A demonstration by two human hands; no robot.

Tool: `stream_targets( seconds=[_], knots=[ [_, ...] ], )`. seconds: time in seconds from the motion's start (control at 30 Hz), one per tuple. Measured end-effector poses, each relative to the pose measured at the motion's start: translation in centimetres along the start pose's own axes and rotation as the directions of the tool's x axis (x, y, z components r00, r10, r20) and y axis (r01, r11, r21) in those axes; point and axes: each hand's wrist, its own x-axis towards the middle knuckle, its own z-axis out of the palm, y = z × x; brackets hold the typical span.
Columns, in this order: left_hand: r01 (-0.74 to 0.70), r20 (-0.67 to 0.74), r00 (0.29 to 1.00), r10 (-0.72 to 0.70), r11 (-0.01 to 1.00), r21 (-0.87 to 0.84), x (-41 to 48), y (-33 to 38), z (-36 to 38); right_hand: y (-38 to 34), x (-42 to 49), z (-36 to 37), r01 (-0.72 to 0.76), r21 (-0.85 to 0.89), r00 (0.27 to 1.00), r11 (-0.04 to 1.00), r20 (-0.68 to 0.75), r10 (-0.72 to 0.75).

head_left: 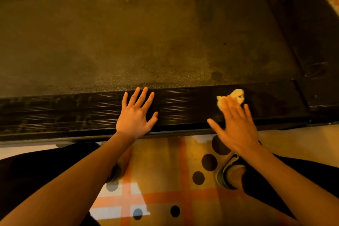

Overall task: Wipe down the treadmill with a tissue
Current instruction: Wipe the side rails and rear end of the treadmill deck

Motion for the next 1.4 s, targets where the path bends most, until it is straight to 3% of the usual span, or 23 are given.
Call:
stream_targets(
  seconds=[0.07, 0.13, 0.27, 0.37, 0.47, 0.57, 0.63, 0.7, 0.77, 0.83, 0.9, 0.97, 1.07, 1.23, 1.33, 1.4],
  knots=[
    [0.003, -0.004, 1.000, -0.003, 1.000, 0.002, 0.0, 0.0, 0.0, 0.1, 0.7, 0.0, -0.175, 0.068, 0.985, 0.982, 0.012, 0.175],
    [0.003, 0.006, 1.000, -0.003, 1.000, 0.011, 0.0, 0.1, 0.0, -3.9, 1.0, 0.3, -0.200, 0.177, 0.979, 0.964, -0.005, 0.204],
    [0.002, 0.022, 1.000, -0.002, 1.000, 0.020, 0.0, 0.1, -0.2, -11.1, -1.2, 1.7, 0.089, 0.139, 0.996, 0.986, 0.010, -0.091],
    [-0.005, 0.018, 1.000, 0.004, 1.000, 0.028, 0.0, 0.1, -0.2, -6.5, -2.3, 1.9, 0.186, 0.064, 0.982, 0.981, 0.016, -0.187],
    [-0.013, 0.000, 1.000, 0.013, 1.000, 0.019, -0.1, 0.1, -0.1, -0.9, -2.3, 1.2, 0.028, 0.051, 1.000, 0.998, -0.013, -0.028],
    [-0.014, -0.008, 1.000, 0.014, 1.000, 0.013, -0.1, 0.1, 0.0, -3.5, -1.6, 1.3, -0.155, 0.119, 0.987, 0.981, -0.015, 0.158],
    [-0.011, -0.003, 1.000, 0.011, 1.000, 0.013, 0.0, 0.1, -0.1, -8.4, -1.7, 1.8, -0.085, 0.157, 0.996, 0.984, -0.016, 0.089],
    [-0.003, 0.004, 1.000, 0.003, 1.000, 0.017, -0.1, 0.1, -0.2, -12.3, -2.4, 2.4, 0.074, 0.166, 0.997, 0.983, 0.005, -0.075],
    [-0.002, 0.001, 1.000, 0.002, 1.000, 0.021, -0.1, 0.1, -0.2, -12.1, -3.0, 2.0, 0.189, 0.127, 0.980, 0.974, 0.040, -0.196],
    [-0.008, -0.001, 1.000, 0.008, 1.000, 0.013, 0.0, 0.1, -0.2, -8.0, -3.6, 1.9, 0.225, 0.056, 0.974, 0.973, 0.017, -0.226],
    [-0.011, -0.012, 1.000, 0.011, 1.000, 0.009, 0.0, 0.1, -0.2, -2.5, -4.0, 1.6, 0.112, 0.008, 0.993, 0.994, -0.029, -0.111],
    [-0.014, -0.023, 1.000, 0.014, 1.000, 0.012, -0.1, 0.1, -0.1, 1.4, -3.7, 1.2, -0.092, 0.011, 0.995, 0.996, -0.035, 0.093],
    [-0.018, -0.026, 1.000, 0.018, 1.000, 0.011, 0.0, 0.0, 0.0, -1.0, -2.8, 1.4, -0.249, 0.116, 0.965, 0.962, -0.058, 0.256],
    [-0.015, -0.013, 1.000, 0.016, 0.999, 0.029, 0.0, 0.0, -0.1, -10.4, -4.0, 2.8, 0.111, 0.148, 0.994, 0.983, -0.030, -0.108],
    [-0.017, -0.014, 1.000, 0.018, 0.999, 0.031, 0.0, 0.0, -0.2, -5.6, -4.0, 2.9, 0.217, 0.026, 0.976, 0.976, -0.033, -0.216],
    [-0.017, -0.020, 1.000, 0.017, 1.000, 0.024, 0.0, 0.1, -0.3, 0.3, -4.1, 2.8, 0.144, -0.046, 0.988, 0.988, -0.042, -0.146]
  ],
)
